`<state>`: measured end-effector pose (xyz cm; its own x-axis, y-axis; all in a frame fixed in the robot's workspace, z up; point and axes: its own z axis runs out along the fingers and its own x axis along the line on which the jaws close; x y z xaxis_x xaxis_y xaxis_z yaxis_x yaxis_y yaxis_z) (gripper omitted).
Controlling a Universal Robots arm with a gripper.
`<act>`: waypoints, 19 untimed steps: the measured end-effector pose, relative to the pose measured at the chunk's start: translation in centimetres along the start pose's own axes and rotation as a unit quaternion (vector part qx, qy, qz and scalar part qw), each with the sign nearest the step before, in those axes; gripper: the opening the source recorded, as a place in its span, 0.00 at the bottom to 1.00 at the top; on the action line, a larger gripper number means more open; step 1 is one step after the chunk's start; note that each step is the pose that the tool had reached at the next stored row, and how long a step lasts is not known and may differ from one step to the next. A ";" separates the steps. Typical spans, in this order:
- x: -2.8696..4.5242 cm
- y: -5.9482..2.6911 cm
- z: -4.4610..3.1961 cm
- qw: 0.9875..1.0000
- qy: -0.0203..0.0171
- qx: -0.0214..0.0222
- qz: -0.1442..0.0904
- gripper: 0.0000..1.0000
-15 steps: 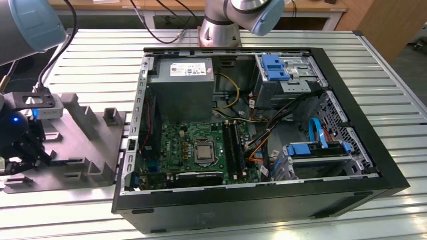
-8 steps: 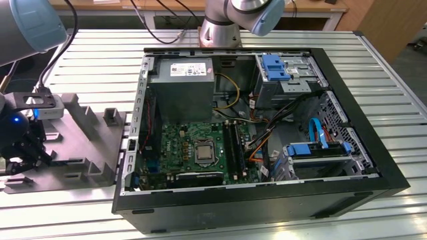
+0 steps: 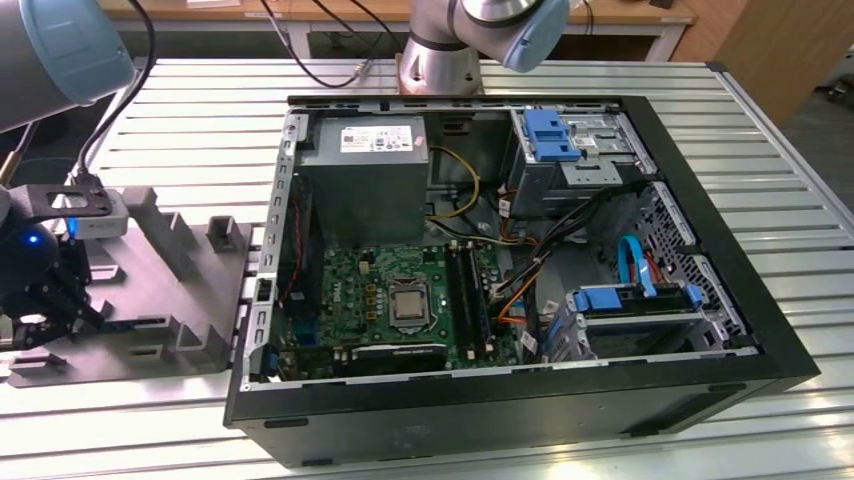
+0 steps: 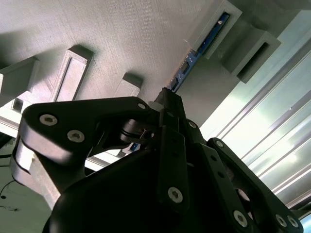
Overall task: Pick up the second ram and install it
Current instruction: 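Pick up the second ram and move it above second insertion slot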
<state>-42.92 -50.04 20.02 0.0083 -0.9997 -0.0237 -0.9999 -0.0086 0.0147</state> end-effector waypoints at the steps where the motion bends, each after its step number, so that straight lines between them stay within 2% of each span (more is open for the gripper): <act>1: 0.00 0.00 0.00 1.000 0.000 0.000 0.000 0.11; 9: 0.00 -0.02 -0.06 1.000 0.000 0.000 0.000 0.11; 19: -0.03 0.00 -1.00 1.000 0.000 0.000 0.000 0.11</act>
<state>-42.90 -50.04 21.02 0.0083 -0.9997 -0.0238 -0.9999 -0.0086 0.0146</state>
